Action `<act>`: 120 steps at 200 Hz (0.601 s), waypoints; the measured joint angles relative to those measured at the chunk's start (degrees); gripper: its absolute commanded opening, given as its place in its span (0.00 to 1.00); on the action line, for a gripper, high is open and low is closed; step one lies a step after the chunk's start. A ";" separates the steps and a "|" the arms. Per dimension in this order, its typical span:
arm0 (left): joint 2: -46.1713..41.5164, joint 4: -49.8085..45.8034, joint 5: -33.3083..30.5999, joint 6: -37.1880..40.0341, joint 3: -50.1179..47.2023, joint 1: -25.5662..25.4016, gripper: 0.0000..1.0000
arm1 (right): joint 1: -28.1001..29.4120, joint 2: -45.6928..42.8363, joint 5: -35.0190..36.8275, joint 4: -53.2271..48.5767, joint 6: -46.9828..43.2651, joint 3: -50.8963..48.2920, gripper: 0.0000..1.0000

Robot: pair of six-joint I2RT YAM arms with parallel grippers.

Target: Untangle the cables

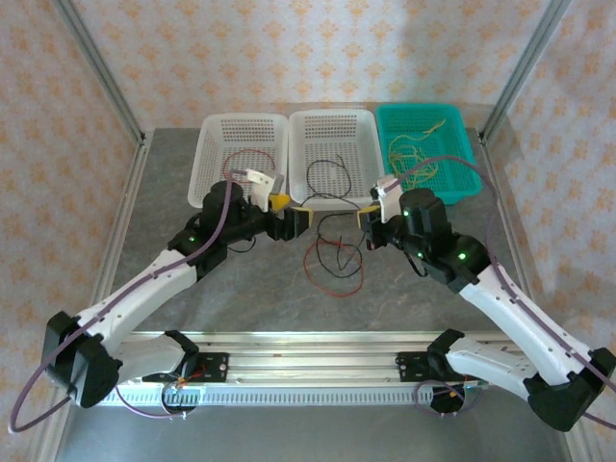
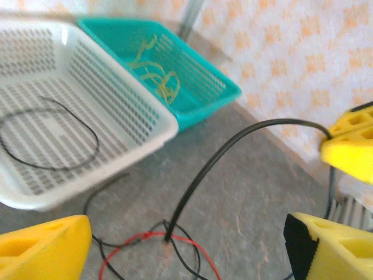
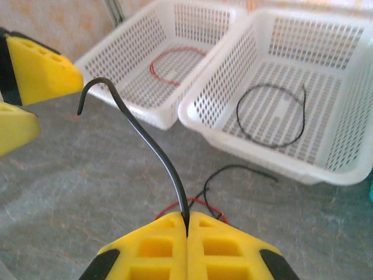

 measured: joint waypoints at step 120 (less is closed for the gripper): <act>-6.99 4.39 -22.14 -7.56 -5.60 1.44 0.85 | 0.00 1.33 14.60 3.43 6.60 8.46 0.00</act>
